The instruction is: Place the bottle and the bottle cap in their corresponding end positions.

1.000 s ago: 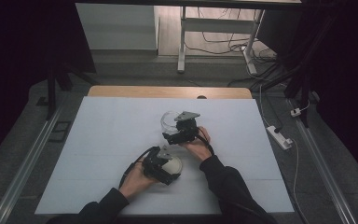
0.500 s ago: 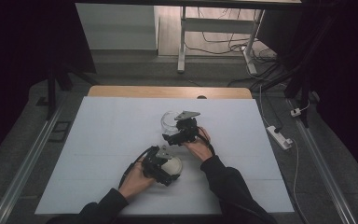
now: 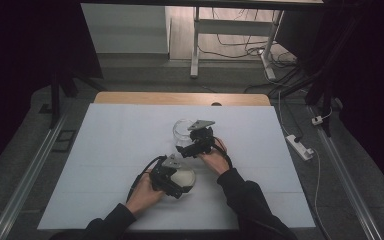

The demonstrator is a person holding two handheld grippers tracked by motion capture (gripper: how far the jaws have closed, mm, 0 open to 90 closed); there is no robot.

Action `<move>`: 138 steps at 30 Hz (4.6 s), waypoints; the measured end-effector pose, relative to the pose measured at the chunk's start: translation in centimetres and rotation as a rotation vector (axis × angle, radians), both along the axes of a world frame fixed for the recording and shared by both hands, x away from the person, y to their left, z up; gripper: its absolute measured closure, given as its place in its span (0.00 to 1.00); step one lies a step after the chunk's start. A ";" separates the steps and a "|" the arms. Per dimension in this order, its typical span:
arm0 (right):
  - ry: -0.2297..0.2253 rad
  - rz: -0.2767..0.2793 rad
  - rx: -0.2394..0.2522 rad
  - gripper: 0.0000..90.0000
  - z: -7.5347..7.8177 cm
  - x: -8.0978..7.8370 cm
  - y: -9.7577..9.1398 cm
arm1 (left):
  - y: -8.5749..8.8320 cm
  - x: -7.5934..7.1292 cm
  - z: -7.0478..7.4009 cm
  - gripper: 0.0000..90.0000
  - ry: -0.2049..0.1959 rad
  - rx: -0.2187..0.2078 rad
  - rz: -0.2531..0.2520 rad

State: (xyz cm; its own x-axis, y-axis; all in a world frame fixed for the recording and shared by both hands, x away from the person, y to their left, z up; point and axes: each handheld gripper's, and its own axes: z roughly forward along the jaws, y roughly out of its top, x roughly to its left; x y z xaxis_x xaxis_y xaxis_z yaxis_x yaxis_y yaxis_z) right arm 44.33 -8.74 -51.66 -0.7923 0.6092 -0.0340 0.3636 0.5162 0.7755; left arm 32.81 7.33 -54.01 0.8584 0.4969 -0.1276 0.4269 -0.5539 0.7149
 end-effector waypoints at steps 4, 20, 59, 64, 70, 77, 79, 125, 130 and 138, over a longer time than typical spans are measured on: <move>0.013 0.005 0.003 0.00 0.2 -0.4 -0.5 | 0.2 -0.2 0.1 0.00 0.002 0.002 -0.010; 0.007 0.021 -0.007 0.00 0.6 -2.3 -1.5 | 1.8 -1.0 0.7 0.00 -0.010 -0.015 -0.010; 0.081 0.086 0.051 0.00 3.0 -7.8 -2.8 | 7.1 -3.6 2.8 0.00 0.033 -0.047 0.035; 0.057 0.092 0.039 0.00 2.8 -8.6 -3.2 | 8.0 -4.2 2.8 0.00 0.035 -0.046 0.047; 0.038 0.102 0.031 0.00 2.7 -9.5 -3.8 | 9.3 -5.0 2.8 0.00 0.037 -0.039 0.061; 0.033 0.089 0.035 0.00 2.8 -10.5 -5.2 | 11.1 -6.1 2.7 0.00 0.043 -0.042 0.107; 0.032 0.082 0.025 0.00 2.7 -10.8 -5.7 | 11.6 -6.4 2.7 0.00 0.044 -0.043 0.117; 0.015 -0.221 -0.010 0.00 2.1 -18.2 -18.9 | 20.9 -12.5 1.8 0.00 0.076 -0.117 0.378; 0.022 -0.261 0.012 0.00 2.1 -18.9 -20.2 | 21.4 -13.1 1.7 0.00 0.074 -0.107 0.406; 0.052 -0.297 0.030 0.00 2.0 -19.6 -21.5 | 22.1 -13.9 1.5 0.00 0.075 -0.097 0.436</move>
State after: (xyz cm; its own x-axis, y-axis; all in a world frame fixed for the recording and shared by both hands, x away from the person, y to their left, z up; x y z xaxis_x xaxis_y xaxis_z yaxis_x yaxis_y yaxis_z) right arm 24.72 -30.21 -49.69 -0.5792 0.8148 0.0234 0.5348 0.3582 0.7653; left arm 18.94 29.48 -52.50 0.5584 0.7926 -0.2450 0.6576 -0.2428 0.7132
